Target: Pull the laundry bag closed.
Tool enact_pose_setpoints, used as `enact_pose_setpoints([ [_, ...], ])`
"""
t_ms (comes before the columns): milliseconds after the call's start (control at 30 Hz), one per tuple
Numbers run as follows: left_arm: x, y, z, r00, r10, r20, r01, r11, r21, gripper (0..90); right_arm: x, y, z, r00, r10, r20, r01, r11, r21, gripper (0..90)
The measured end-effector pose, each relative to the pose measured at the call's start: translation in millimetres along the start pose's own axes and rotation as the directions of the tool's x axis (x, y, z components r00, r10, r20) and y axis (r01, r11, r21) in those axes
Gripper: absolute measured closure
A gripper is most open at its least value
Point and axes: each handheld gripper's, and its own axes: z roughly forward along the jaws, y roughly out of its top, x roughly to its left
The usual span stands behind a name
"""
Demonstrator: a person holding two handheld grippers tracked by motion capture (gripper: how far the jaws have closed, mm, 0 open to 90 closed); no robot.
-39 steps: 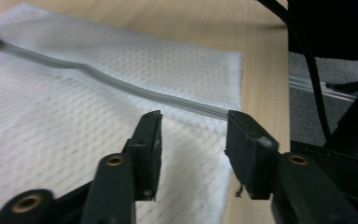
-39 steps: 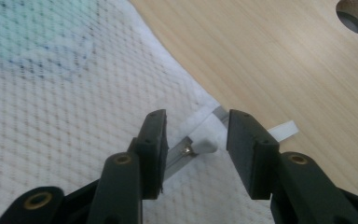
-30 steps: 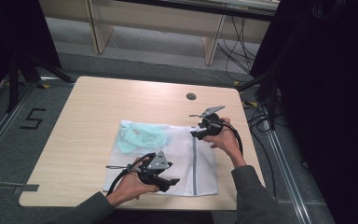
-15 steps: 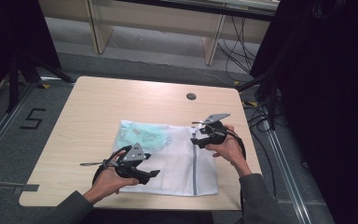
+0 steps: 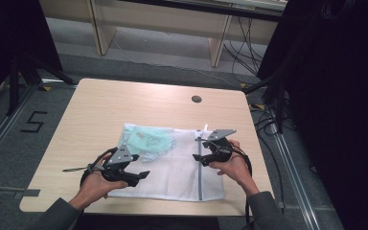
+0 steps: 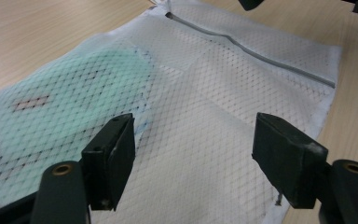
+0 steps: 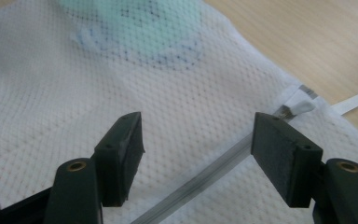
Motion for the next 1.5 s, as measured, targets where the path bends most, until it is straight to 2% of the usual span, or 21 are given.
enact_pose_setpoints([
  [33, 0.9, -1.4, -0.6, 0.9998, 0.017, -0.012, -0.018, 0.9998, -0.008, 28.8, 2.5, -1.4, -0.1, 1.0000, -0.005, 0.003, 0.005, 1.000, -0.003, 34.7],
  [67, 1.3, -1.5, -3.5, 0.9991, 0.036, -0.021, -0.036, 0.9992, 0.020, 27.9, 5.0, -2.7, -0.8, 1.0000, -0.006, 0.002, 0.006, 1.000, 0.002, 34.2],
  [100, 1.0, -2.8, -3.7, 0.9992, 0.035, -0.018, -0.035, 0.9993, 0.009, 27.7, 8.5, -3.9, -2.1, 0.9999, 0.013, 0.003, -0.013, 1.000, 0.010, 33.9],
  [233, -1.8, -6.6, -9.9, 0.9994, 0.033, -0.003, -0.033, 0.9993, 0.017, 27.1, 15.8, -9.7, -6.6, 1.0000, -0.005, 0.004, 0.005, 1.000, -0.022, 31.9],
  [300, -4.9, -9.9, -10.5, 1.0000, 0.002, -0.008, -0.002, 1.0000, 0.007, 25.8, 19.4, -13.2, -10.8, 1.0000, -0.005, -0.002, 0.004, 1.000, -0.011, 31.5],
  [333, -4.4, -10.0, -13.8, 0.9996, 0.024, -0.016, -0.023, 0.9990, 0.039, 25.7, 21.6, -15.5, -11.6, 1.0000, -0.001, -0.002, 0.001, 1.000, -0.015, 30.8],
  [400, -4.2, -11.6, -15.1, 0.9991, 0.040, -0.014, -0.039, 0.9989, 0.027, 25.0, 25.1, -19.4, -14.9, 0.9999, 0.011, -0.008, -0.011, 1.000, -0.006, 30.5],
  [467, -6.8, -13.8, -18.2, 0.9999, 0.001, -0.014, 0.000, 0.9996, 0.028, 22.9, 27.8, -23.5, -19.7, 0.9997, 0.016, -0.018, -0.016, 1.000, 0.001, 30.0],
  [500, -7.3, -15.0, -18.7, 0.9999, -0.011, -0.011, 0.011, 0.9998, 0.016, 22.1, 29.8, -26.8, -18.5, 0.9997, 0.023, -0.009, -0.023, 0.999, -0.031, 29.8],
  [533, -7.4, -16.3, -20.5, 0.9999, -0.005, -0.010, 0.005, 0.9999, 0.014, 22.0, 30.6, -28.0, -22.5, 0.9995, 0.025, -0.021, -0.025, 1.000, -0.005, 29.7],
  [567, -8.1, -17.8, -22.3, 0.9999, -0.014, -0.009, 0.015, 0.9997, 0.020, 22.0, 32.2, -31.2, -21.8, 0.9995, 0.024, -0.023, -0.025, 0.999, -0.029, 29.7],
  [600, -7.0, -18.2, -25.1, 0.9999, 0.006, -0.012, -0.005, 0.9994, 0.035, 21.9, 34.0, -32.8, -25.5, 0.9991, 0.030, -0.031, -0.030, 1.000, 0.002, 29.7],
  [667, -7.4, -20.7, -29.6, 0.9996, -0.010, -0.024, 0.011, 0.9996, 0.027, 21.9, 37.5, -38.4, -25.4, 0.9995, 0.027, -0.015, -0.028, 0.999, -0.029, 29.1],
  [800, -5.8, -25.7, -35.6, 0.9989, -0.022, -0.041, 0.023, 0.9995, 0.023, 21.9, 41.7, -46.9, -30.8, 0.9996, 0.027, -0.013, -0.027, 1.000, 0.003, 28.5],
  [867, -4.2, -27.7, -36.6, 0.9992, 0.002, -0.041, -0.001, 0.9994, 0.034, 21.8, 43.0, -51.3, -32.1, 0.9997, 0.024, -0.002, -0.024, 1.000, 0.007, 27.3],
  [933, -5.8, -31.1, -36.5, 0.9989, -0.014, -0.046, 0.016, 0.9988, 0.045, 21.8, 45.8, -55.3, -33.2, 0.9995, 0.030, 0.005, -0.030, 0.999, 0.016, 26.8],
  [1000, -5.8, -32.3, -36.2, 0.9989, -0.013, -0.046, 0.015, 0.9985, 0.053, 21.8, 47.7, -57.4, -36.8, 0.9999, 0.017, 0.002, -0.017, 0.998, 0.055, 26.7],
  [1200, -5.1, -31.8, -35.0, 0.9987, 0.005, -0.051, -0.002, 0.9979, 0.064, 21.9, 52.4, -62.8, -37.0, 0.9998, -0.004, 0.021, 0.003, 0.999, 0.049, 26.7],
  [1367, -5.3, -31.7, -34.3, 0.9986, -0.011, -0.052, 0.014, 0.9983, 0.056, 21.9, 53.8, -64.1, -35.1, 0.9999, -0.007, 0.015, 0.006, 0.997, 0.071, 26.1],
  [1433, -5.4, -31.7, -34.3, 0.9986, -0.005, -0.054, 0.009, 0.9982, 0.060, 21.9, 54.2, -62.7, -36.1, 0.9998, 0.021, 0.004, -0.021, 0.996, 0.081, 26.0],
  [1500, -5.1, -31.2, -34.5, 0.9984, 0.006, -0.056, -0.002, 0.9979, 0.065, 21.9, 53.1, -63.7, -35.2, 0.9999, -0.001, 0.014, 0.000, 0.997, 0.078, 26.0],
])
